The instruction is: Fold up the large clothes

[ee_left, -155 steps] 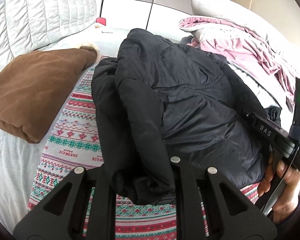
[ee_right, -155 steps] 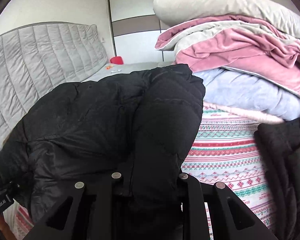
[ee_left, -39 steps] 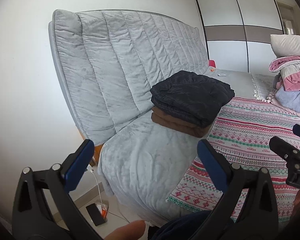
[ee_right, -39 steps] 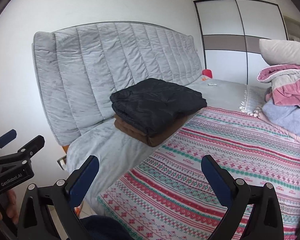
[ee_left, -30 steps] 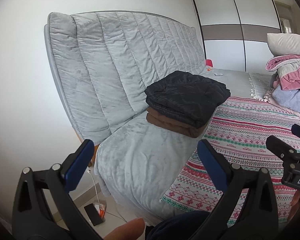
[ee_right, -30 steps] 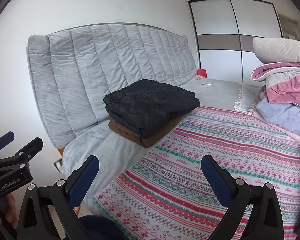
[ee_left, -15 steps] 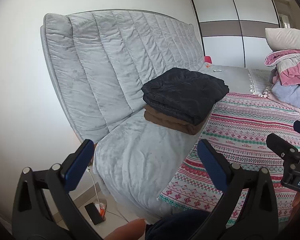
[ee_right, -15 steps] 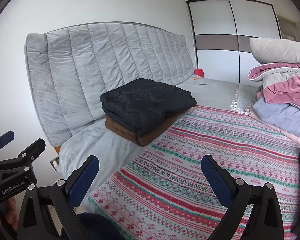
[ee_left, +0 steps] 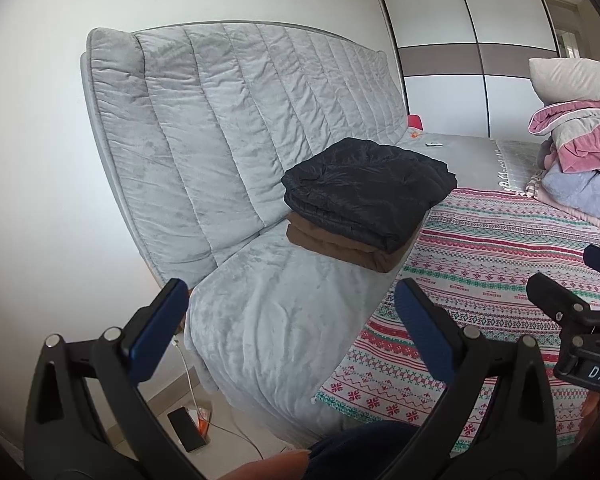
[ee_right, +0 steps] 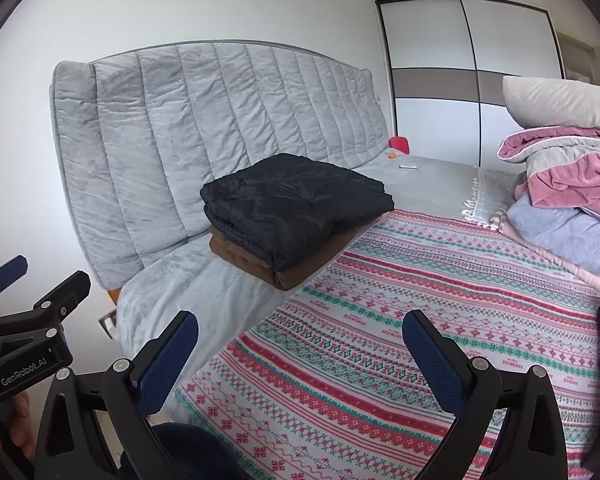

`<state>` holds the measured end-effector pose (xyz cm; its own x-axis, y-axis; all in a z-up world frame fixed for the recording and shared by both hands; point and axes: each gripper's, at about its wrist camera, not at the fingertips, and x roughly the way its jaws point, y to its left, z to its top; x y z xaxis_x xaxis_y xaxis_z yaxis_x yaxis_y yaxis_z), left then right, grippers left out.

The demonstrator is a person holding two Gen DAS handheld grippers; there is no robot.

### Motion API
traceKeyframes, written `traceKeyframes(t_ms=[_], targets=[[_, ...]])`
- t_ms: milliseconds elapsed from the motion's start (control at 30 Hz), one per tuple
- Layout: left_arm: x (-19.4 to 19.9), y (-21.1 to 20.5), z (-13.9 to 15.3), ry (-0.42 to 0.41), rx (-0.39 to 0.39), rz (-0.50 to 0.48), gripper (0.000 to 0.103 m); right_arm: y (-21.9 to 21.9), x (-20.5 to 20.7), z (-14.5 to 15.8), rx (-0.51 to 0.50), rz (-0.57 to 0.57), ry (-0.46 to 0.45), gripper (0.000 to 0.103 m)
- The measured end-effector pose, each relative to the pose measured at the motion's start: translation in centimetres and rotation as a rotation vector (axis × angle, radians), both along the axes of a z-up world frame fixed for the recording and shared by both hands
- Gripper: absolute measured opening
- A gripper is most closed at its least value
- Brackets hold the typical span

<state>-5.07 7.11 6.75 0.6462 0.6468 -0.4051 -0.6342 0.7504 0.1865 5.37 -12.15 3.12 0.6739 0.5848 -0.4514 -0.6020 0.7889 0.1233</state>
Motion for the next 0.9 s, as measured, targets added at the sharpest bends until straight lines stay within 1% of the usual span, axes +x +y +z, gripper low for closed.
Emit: traceKeyframes(t_ms=[900], targets=[[0.4,-0.17,-0.2,0.001,-0.012,-0.015,0.102,-0.11,-0.04,-0.17,-0.002,-0.003,0.001,0.103]])
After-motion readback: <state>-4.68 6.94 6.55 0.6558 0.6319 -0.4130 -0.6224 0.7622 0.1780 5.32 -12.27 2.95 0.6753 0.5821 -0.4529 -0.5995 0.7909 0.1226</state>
